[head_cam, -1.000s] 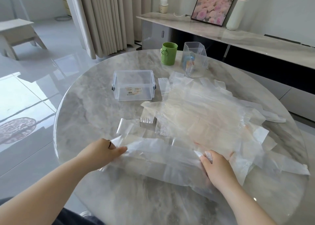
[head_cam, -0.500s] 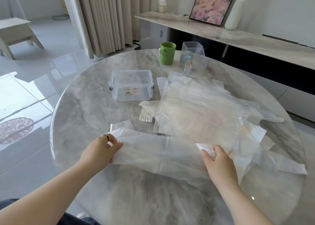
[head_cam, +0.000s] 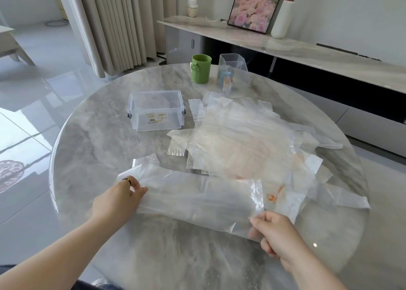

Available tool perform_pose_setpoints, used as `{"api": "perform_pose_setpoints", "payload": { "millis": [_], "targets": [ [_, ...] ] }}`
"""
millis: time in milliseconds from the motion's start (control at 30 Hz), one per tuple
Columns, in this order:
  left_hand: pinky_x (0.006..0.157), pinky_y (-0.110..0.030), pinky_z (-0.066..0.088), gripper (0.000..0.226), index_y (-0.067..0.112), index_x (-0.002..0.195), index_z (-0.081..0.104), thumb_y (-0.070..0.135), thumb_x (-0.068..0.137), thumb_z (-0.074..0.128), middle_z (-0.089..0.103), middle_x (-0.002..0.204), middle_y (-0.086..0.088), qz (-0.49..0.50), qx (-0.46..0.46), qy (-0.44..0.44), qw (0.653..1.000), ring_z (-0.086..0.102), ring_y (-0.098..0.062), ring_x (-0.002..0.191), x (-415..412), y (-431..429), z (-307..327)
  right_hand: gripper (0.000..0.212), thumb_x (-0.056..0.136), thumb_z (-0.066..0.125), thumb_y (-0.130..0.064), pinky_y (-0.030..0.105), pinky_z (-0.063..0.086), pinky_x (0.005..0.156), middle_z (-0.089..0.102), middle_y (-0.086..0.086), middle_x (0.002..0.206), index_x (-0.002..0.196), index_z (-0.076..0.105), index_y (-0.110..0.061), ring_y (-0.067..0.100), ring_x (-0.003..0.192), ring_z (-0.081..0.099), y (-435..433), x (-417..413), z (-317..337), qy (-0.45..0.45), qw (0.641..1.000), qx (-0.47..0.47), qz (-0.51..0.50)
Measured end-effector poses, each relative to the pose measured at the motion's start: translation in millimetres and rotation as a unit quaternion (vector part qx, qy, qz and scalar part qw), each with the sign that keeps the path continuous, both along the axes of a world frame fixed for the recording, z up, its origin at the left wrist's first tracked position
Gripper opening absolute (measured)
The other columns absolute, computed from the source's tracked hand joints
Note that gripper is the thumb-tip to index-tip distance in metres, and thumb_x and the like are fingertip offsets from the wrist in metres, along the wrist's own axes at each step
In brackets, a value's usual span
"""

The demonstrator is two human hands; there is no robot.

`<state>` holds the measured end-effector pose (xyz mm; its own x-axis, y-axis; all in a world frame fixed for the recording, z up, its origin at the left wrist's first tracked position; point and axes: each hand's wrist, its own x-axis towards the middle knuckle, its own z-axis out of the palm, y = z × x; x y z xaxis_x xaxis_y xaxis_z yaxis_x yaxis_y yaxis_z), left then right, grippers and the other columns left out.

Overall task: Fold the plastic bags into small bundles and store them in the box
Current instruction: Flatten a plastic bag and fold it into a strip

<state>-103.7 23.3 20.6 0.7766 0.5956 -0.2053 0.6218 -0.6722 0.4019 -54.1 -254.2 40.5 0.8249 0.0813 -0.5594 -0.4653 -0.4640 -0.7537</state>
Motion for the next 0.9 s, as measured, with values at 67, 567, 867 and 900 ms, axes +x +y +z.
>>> {"api": "perform_pose_setpoints", "payload": {
  "millis": [67,567,867,900],
  "targets": [
    [0.049,-0.022,0.027,0.02,0.026,0.082,0.041,0.04,0.096,0.04,0.056,0.063,0.01,-0.018,0.028,0.012,0.999,0.052,-0.014,0.065,-4,1,-3,0.024,0.091,0.05,-0.005,0.012,0.023,0.029,0.056,0.0,0.047,0.067,0.049,-0.009,0.007,0.021,0.031,-1,3,-5,-0.027,0.998,-0.048,0.012],
    [0.094,-0.031,0.027,0.042,0.019,0.112,0.055,0.041,0.081,0.036,0.067,0.112,-0.008,-0.286,0.176,-0.146,0.931,0.053,-0.02,0.109,6,-13,-11,0.038,0.093,0.043,-0.023,0.024,0.021,0.047,0.032,-0.002,0.059,0.061,0.024,-0.014,0.013,0.054,0.032,-3,7,-13,-0.115,0.94,-0.298,0.12],
    [0.115,-0.032,-0.006,0.05,0.03,0.143,0.021,0.044,0.097,0.032,0.014,0.153,0.014,-0.247,0.119,0.014,0.962,0.002,-0.007,0.143,28,5,-12,0.085,0.045,0.086,-0.01,0.039,0.046,0.093,0.062,0.015,0.116,0.122,0.049,-0.009,0.028,0.109,0.049,20,6,-24,-0.449,0.762,-0.438,0.163],
    [0.115,-0.033,-0.006,0.048,0.031,0.142,0.024,0.044,0.096,0.032,0.014,0.153,0.015,-0.256,0.122,0.023,0.959,0.002,-0.007,0.143,29,5,-12,0.079,0.047,0.082,-0.007,0.039,0.034,0.103,0.063,0.015,0.117,0.118,0.048,-0.011,0.027,0.113,0.044,28,6,-33,-0.496,0.749,-0.4,0.181]
  ]
}}
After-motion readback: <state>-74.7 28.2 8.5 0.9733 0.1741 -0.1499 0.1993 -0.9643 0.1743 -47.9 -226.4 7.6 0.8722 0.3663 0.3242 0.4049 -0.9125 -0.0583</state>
